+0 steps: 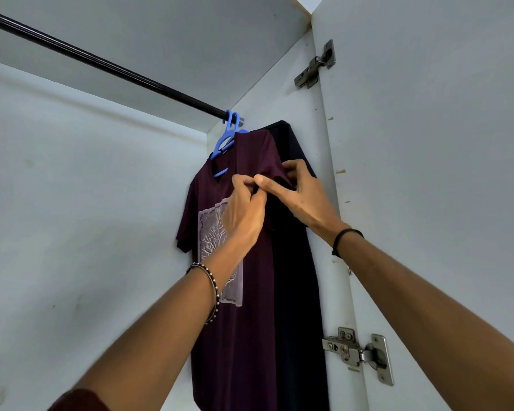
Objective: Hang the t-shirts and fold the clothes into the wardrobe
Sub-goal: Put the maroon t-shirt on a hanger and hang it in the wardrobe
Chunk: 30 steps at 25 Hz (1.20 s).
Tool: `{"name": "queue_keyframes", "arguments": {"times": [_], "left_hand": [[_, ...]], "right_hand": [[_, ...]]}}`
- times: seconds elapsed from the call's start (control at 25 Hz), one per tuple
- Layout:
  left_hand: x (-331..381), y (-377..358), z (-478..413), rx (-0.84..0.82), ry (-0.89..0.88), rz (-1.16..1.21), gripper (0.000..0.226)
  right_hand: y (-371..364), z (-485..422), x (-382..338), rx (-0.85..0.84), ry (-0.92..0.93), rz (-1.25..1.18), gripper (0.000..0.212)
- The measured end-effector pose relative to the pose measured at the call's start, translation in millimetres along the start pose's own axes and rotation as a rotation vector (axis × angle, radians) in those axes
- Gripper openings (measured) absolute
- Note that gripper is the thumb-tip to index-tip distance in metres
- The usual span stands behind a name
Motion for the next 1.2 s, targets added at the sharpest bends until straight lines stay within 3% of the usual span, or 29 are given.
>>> {"name": "queue_keyframes", "arguments": {"times": [0.08, 0.24, 0.36, 0.52, 0.76, 0.92, 1.2], "left_hand": [[13, -1, 1, 0.014, -0.093, -0.039, 0.027], [33, -21, 14, -0.241, -0.287, 0.076, 0.030], [34, -32, 28, -0.424, -0.299, 0.068, 0.032], [24, -30, 33, -0.473, -0.261, 0.034, 0.027], [19, -12, 38, -0.455, -0.234, -0.016, 0.022], [11, 1, 49, -0.421, -0.202, -0.076, 0.025], [-18, 16, 90, -0.403, -0.094, -0.168, 0.036]], "right_hand": [[16, 1, -8, 0.183, 0.087, -0.003, 0.038], [52, 8, -24, 0.525, 0.086, 0.097, 0.020], [64, 15, -25, 0.601, 0.054, 0.086, 0.020], [55, 25, -29, 0.470, 0.114, 0.171, 0.015], [31, 34, -33, 0.297, 0.144, 0.233, 0.033], [15, 49, -36, 0.200, 0.126, 0.233, 0.045], [-10, 100, -18, 0.021, 0.016, 0.283, 0.043]]}}
Point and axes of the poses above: each hand's wrist, its own z-axis away from the middle knuckle, its own y-axis out of the back of the hand, x = y × z, the point moved 7 cm from there along -z, towards the middle knuckle
